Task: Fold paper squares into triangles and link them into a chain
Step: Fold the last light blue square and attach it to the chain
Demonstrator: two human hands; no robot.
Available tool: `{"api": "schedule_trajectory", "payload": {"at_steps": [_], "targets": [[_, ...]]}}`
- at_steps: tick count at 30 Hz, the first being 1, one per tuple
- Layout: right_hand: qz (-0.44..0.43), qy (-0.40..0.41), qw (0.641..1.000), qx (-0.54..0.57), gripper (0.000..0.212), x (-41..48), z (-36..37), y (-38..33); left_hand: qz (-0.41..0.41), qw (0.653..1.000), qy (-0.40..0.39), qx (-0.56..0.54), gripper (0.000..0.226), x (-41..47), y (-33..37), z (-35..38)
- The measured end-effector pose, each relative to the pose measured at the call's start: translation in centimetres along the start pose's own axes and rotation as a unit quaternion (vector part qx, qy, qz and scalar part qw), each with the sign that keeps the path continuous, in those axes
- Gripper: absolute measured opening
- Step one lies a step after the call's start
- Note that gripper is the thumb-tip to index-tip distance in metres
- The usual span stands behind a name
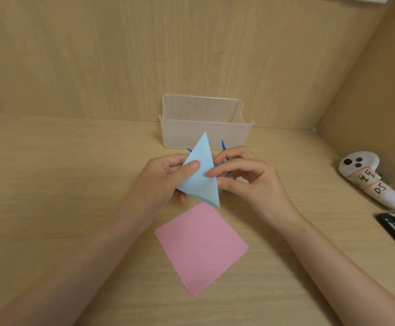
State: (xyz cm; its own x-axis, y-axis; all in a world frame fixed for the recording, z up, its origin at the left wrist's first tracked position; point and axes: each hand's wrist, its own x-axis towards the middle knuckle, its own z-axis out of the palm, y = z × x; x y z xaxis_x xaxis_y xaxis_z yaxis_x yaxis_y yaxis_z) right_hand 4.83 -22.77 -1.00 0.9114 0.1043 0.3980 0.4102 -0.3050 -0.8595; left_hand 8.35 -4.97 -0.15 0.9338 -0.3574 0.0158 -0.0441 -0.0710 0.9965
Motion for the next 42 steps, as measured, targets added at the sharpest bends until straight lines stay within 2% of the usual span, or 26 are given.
{"api": "schedule_trajectory", "payload": {"at_steps": [5, 11, 13, 17, 19, 22, 24, 27, 30, 33, 42], "targets": [[-0.008, -0.026, 0.999, 0.022, 0.016, 0.0, -0.3, 0.2, -0.016, 0.999, -0.012, -0.037, 0.019, -0.1, 0.1, 0.0], [0.052, 0.038, 0.989, 0.137, 0.007, 0.1, 0.1, 0.4, -0.031, 0.992, -0.062, -0.109, 0.015, -0.7, 0.8, 0.3], [0.075, 0.043, 0.981, 0.174, 0.010, 0.1, 0.2, 0.2, -0.033, 0.990, -0.065, -0.120, 0.017, -0.7, 0.9, 0.5], [0.118, 0.063, 0.972, 0.194, 0.016, 0.1, 0.3, -0.1, -0.016, 0.993, -0.070, -0.088, 0.020, -0.5, 0.7, 0.8], [0.133, 0.071, 0.970, 0.188, 0.016, 0.1, 0.3, -0.2, -0.007, 0.997, -0.059, -0.053, 0.017, -0.5, 0.5, 1.0], [0.146, 0.075, 0.972, 0.171, 0.010, 0.2, 0.3, -0.2, 0.019, 0.999, 0.011, -0.024, 0.024, -0.3, 0.2, 1.0], [0.152, 0.072, 0.972, 0.164, 0.002, 0.3, 0.3, -0.3, 0.037, 0.997, 0.046, -0.043, 0.025, -0.1, 0.4, 0.8], [0.157, 0.070, 0.972, 0.160, 0.004, 0.2, 0.4, -0.4, 0.046, 0.993, 0.064, -0.088, 0.018, -0.1, 0.7, 0.7], [0.159, 0.060, 0.972, 0.162, 0.003, 0.1, 0.6, -0.4, 0.053, 0.991, 0.088, -0.085, 0.015, -0.2, 0.5, 0.9], [0.153, 0.056, 0.974, 0.156, 0.003, 0.0, 0.7, -0.4, 0.063, 0.990, 0.102, -0.078, 0.026, -0.3, 0.3, 1.1], [0.142, 0.074, 0.968, 0.192, 0.019, 0.2, 0.8, -0.7, 0.077, 0.989, 0.098, -0.080, 0.025, -0.3, 0.2, 1.2]]}}
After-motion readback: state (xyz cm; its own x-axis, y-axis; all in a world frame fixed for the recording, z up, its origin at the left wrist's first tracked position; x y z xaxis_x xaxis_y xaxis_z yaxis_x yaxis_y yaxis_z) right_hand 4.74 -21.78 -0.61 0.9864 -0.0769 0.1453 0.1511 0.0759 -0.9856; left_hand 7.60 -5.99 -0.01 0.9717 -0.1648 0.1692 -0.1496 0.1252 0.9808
